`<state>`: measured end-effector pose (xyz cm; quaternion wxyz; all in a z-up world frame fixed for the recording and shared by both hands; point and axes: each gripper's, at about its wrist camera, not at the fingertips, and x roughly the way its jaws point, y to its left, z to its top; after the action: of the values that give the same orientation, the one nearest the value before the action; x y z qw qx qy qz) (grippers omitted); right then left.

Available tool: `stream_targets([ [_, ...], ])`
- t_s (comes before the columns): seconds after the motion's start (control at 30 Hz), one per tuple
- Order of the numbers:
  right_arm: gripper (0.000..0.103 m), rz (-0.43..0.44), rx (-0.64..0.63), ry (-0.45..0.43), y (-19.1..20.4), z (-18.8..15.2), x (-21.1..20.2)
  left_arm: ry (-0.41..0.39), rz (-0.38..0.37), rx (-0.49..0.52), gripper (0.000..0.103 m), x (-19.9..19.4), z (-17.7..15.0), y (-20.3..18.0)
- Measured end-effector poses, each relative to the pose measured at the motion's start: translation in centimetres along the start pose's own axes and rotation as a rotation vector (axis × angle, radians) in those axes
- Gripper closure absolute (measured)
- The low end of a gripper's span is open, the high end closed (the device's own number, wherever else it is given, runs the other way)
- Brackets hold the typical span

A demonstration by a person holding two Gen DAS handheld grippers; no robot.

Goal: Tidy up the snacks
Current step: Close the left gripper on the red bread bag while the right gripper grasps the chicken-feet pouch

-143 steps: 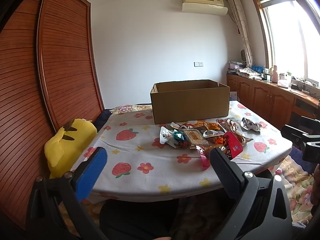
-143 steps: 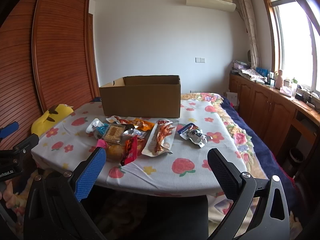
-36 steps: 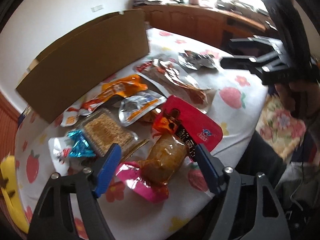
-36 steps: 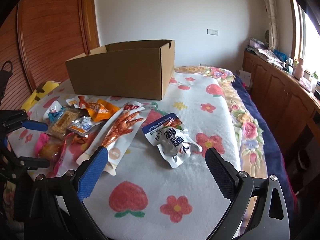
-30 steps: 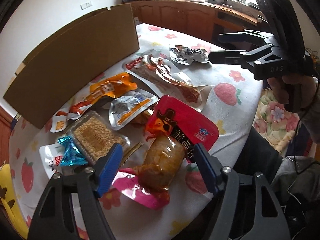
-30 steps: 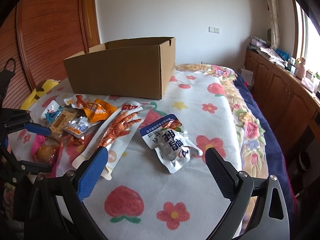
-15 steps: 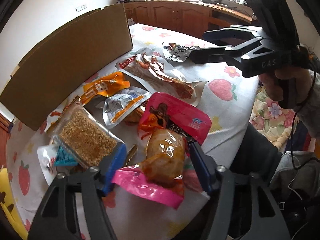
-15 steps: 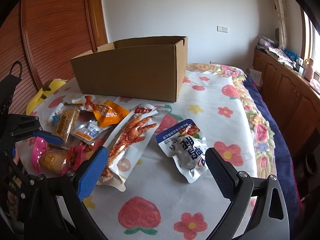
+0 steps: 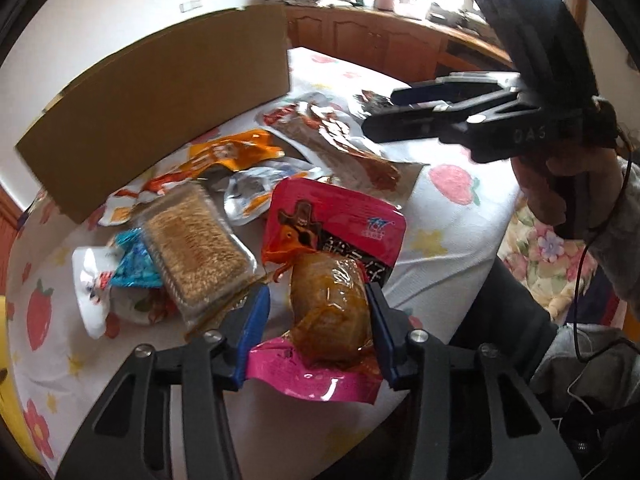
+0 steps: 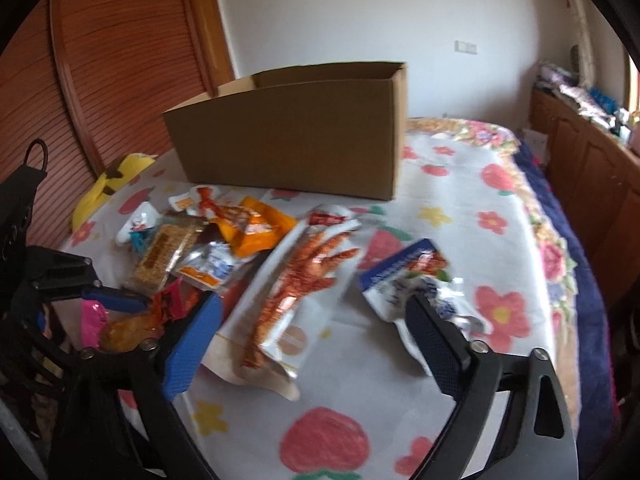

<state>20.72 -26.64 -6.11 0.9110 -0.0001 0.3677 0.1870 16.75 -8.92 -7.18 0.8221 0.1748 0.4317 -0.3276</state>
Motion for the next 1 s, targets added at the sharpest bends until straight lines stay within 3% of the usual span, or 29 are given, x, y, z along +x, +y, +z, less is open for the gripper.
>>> stream_targets([
  [0.2,0.025,0.053,0.021,0.083,0.7,0.1,2.6,-0.038,0.011,-0.058,0.056,-1.2,-0.9,1.5],
  [0.47,0.026,0.047,0.053,0.126,0.6,0.4,4.6,-0.071,-0.006,-0.090,0.056,-1.5,-1.3,2.4],
  [0.83,0.030,-0.052,0.009,0.155,1.3,1.5,6.4,-0.108,-0.002,-0.129,0.056,-2.6,-1.6,3.0],
  [1.0,0.057,-0.093,-0.023,0.157,1.4,1.7,6.8,-0.111,0.012,-0.124,0.056,-2.9,-1.7,2.9],
])
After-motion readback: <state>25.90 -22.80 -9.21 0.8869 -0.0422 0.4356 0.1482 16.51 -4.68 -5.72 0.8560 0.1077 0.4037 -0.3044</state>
